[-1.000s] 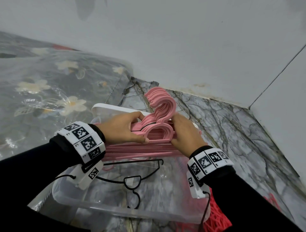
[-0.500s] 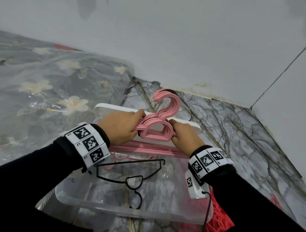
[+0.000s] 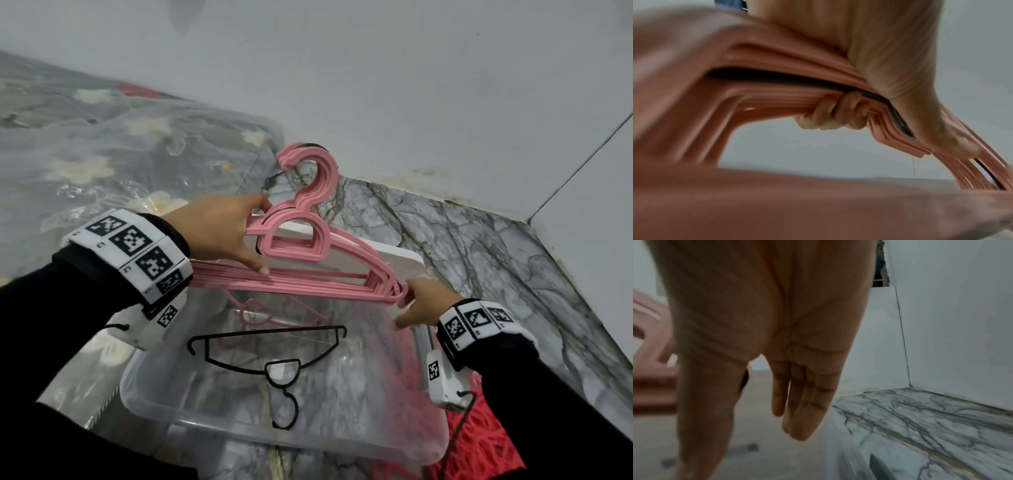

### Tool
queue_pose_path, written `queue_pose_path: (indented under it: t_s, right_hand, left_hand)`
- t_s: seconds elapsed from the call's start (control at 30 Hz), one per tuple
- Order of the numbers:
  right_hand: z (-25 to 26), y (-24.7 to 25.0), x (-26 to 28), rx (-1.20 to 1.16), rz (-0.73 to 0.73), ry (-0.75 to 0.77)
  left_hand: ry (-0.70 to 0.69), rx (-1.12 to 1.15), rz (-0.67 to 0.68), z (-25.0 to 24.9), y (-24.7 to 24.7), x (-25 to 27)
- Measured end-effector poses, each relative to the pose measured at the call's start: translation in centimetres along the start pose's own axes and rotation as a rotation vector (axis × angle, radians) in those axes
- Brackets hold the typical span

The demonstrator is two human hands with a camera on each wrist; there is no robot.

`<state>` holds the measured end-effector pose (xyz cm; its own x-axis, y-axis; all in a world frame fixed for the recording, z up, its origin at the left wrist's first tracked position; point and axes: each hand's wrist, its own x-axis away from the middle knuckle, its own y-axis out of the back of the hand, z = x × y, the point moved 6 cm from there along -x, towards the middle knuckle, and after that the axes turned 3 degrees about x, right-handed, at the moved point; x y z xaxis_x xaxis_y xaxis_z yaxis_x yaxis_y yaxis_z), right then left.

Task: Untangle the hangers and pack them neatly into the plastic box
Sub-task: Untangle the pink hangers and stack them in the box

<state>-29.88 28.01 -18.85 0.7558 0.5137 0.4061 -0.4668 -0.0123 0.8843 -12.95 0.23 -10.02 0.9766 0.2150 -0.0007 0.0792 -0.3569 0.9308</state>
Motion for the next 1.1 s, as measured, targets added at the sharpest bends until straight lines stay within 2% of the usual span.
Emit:
queue_pose_path:
  t_s: [0.07,0.17,0.27,0.37,0.5,0.6,0.73,0.83,1.0,1.1]
  right_hand:
    - [0.2,-2.7,-1.1,0.137,0.11,0.007]
    - [2.5,-8.0,-2.7,0.381,0.26,0.137]
    - [5.4,-11.3,-4.1,0.515,0.187,0.281]
    - [7.8,-14.5,-5.5,0.565,0.177,0.327]
    - [9.2,-19.2,-7.0,0.575,0.312,0.35]
    - [8.9,-22.0,-8.1,0.544,0.402,0.348]
    - [7.2,-24.9,-9.0,0.67,0.441,0.337]
    - [6.9,-25.7,-8.5,0.785,0.456,0.393]
    - [8.6,-24.2,-8.1,0.681,0.342,0.434]
    - [9.0,-21.9,-7.7,0.597,0.327,0.408]
  left_hand:
    - [0.005,0.039,-0.004,0.3,0.0,0.1]
    - [0.01,0.079,-0.037,0.1,-0.1,-0.1]
    - [0.012,0.086,-0.054,-0.4,-0.8,-0.6]
    - [0.037,0.02,-0.024,-0.7,-1.9,-1.1]
    - [0.031,0.006,-0.009,-1.1,-2.9,-1.6]
    - [0.012,0.043,-0.029,-1.4,-3.3,-1.8]
    - [-0.013,0.046,-0.053,-1.8,-3.4,-2.1]
    - [-0.023,0.065,-0.055,-1.9,-3.3,-2.0]
    - [-0.012,0.038,-0.069,-2.1,-3.2,-2.0]
    - [0.005,0.068,-0.065,-2.0,-2.9,-1.9]
